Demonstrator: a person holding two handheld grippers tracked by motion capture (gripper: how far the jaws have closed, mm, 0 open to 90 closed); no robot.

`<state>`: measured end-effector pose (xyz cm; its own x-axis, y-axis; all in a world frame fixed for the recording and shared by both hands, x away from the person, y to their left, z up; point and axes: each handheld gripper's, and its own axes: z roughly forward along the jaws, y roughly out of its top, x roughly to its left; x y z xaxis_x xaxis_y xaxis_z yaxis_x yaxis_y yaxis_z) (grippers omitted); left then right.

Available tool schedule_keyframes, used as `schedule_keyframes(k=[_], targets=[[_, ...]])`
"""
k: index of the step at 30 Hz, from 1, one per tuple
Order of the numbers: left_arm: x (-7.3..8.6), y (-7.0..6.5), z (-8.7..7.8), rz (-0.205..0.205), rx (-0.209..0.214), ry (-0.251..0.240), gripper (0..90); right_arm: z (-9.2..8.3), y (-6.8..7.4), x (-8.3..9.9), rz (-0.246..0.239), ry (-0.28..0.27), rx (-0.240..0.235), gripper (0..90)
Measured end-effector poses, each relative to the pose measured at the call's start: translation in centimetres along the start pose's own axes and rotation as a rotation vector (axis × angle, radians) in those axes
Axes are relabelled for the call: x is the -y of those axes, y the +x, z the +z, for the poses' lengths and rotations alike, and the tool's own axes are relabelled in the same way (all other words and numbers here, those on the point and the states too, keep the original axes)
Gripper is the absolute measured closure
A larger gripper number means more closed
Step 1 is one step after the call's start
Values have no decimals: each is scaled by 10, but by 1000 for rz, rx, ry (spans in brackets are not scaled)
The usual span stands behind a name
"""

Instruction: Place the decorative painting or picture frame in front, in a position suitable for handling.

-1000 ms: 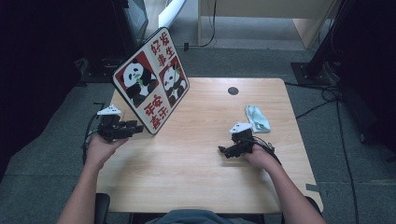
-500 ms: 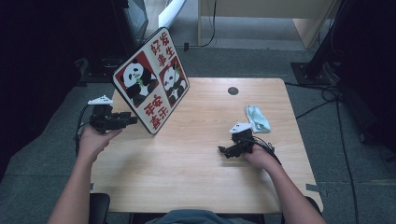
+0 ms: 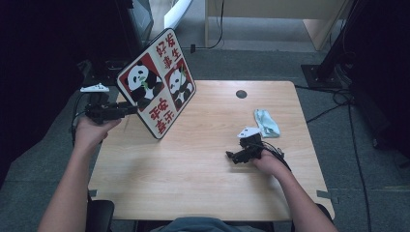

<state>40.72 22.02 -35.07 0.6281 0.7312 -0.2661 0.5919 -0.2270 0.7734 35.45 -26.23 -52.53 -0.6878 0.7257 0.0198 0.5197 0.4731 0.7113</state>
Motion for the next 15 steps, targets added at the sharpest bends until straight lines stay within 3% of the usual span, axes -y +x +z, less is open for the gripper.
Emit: schedule_keyframes(k=[6, 15], targets=[[-20, -5, -3, 42, -15, 26, 522, 0, 0, 0, 3, -1, 2, 0], [-55, -1, -4, 28, -38, 50, 533, 0, 1, 0, 6, 2, 1, 0]])
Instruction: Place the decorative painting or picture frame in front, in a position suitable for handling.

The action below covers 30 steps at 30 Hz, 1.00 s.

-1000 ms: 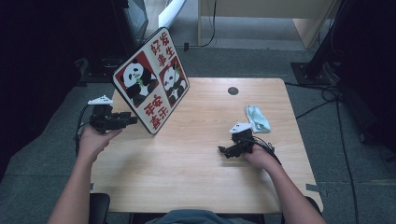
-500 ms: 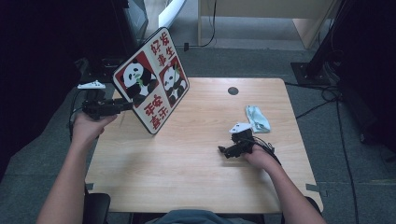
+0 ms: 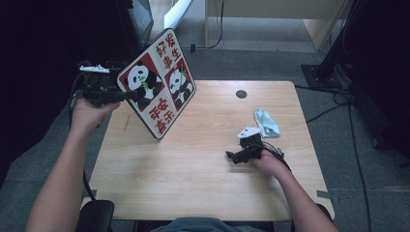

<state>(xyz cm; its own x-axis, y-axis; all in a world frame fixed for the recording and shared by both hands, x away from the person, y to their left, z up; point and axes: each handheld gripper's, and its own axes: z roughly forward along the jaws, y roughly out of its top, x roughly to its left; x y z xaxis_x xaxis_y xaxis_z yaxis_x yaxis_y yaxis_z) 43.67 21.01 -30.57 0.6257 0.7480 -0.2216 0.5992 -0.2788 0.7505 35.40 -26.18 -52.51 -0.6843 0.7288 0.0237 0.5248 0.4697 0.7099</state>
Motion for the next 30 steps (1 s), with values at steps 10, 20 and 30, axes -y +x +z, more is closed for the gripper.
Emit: schedule_keyframes(k=[10, 20, 30], targets=[[-40, 4, 5, 40, 24, 45, 535, 0, 0, 0, 0, 0, 0, 0], [-76, 14, 15, 31, -3, 102, 537, 0, 0, 0, 0, -1, 1, 0], [-106, 18, 33, 52, -29, 178, 553, 0, 0, 0, -3, 1, 0, 0]])
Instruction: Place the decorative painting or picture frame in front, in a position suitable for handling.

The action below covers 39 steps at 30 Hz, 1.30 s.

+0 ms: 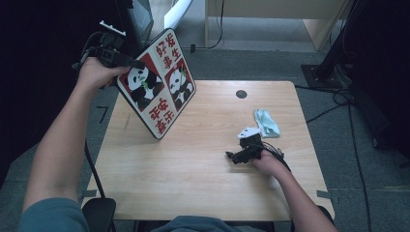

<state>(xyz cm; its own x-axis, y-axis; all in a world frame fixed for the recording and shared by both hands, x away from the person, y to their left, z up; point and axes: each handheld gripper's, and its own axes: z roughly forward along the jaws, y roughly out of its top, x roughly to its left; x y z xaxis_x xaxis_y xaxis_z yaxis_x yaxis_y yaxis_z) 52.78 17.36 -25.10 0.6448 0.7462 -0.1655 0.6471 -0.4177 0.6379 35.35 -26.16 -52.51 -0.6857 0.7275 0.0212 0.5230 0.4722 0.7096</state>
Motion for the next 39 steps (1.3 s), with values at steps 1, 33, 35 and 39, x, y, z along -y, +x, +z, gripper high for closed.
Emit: schedule_keyframes(k=[1, 33, 35, 39], targets=[[-3, 1, 1, 2, -1, 7, 555, 0, 0, 0, 0, -1, 1, 0], [-44, 8, 38, -33, 49, 175, 687, -2, 2, 2, 4, -1, 5, 0], [-45, 7, 39, -30, 21, 201, 727, -2, 2, 2, 5, -1, 5, 0], [-48, 5, 39, -51, 8, 237, 775, -2, 2, 2, 6, 0, 5, 0]])
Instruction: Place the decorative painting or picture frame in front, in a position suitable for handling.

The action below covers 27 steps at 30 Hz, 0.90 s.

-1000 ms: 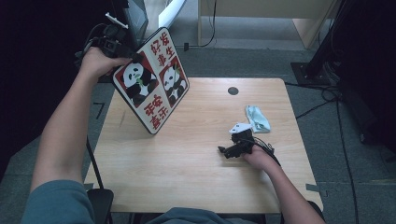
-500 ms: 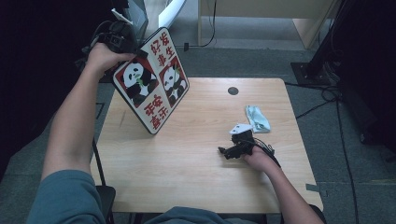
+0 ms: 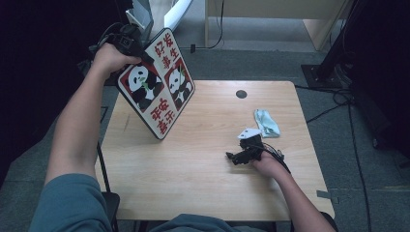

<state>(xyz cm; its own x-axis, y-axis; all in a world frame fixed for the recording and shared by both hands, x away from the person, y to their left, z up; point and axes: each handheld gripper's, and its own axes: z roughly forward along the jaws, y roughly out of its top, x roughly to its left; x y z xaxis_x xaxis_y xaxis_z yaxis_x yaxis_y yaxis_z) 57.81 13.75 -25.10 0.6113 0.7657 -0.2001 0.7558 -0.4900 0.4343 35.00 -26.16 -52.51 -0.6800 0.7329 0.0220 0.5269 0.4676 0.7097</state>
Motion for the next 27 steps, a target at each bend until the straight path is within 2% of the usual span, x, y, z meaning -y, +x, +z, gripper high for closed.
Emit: schedule_keyframes(k=[9, 10, 13, 15, 16, 17, 18, 20, 21, 23, 27], targets=[[-5, -8, -2, -21, -14, 23, 793, 0, 0, 0, 0, 0, 0, 0], [-5, -9, -2, -38, -17, 24, 796, 0, 0, 0, -1, -1, -1, 0], [-6, -11, -4, -44, -21, 26, 801, 0, 0, 0, -1, 0, -1, 0], [-5, -13, -11, -65, -10, 8, 811, 0, 0, 0, -1, 0, -1, 0], [-5, -15, -13, -39, -17, 13, 813, 0, 0, 0, 1, 1, -1, 0], [-5, -15, -13, -39, -17, 13, 813, 0, 0, 0, 1, 1, -1, 0], [-5, -22, -17, 13, -37, 19, 813, 0, 0, 0, 0, 1, -1, 0], [-4, -25, -22, 22, -49, 23, 813, 0, 0, 0, 0, 0, -2, 0], [-3, -26, -24, 12, -48, 19, 813, 0, 0, 0, 0, 0, -1, 0], [0, -27, -30, 8, -38, 10, 813, 0, 0, 0, -1, 0, -1, 0], [6, -36, -40, 26, -22, -8, 813, 0, 0, 0, 0, 0, -2, 0]])
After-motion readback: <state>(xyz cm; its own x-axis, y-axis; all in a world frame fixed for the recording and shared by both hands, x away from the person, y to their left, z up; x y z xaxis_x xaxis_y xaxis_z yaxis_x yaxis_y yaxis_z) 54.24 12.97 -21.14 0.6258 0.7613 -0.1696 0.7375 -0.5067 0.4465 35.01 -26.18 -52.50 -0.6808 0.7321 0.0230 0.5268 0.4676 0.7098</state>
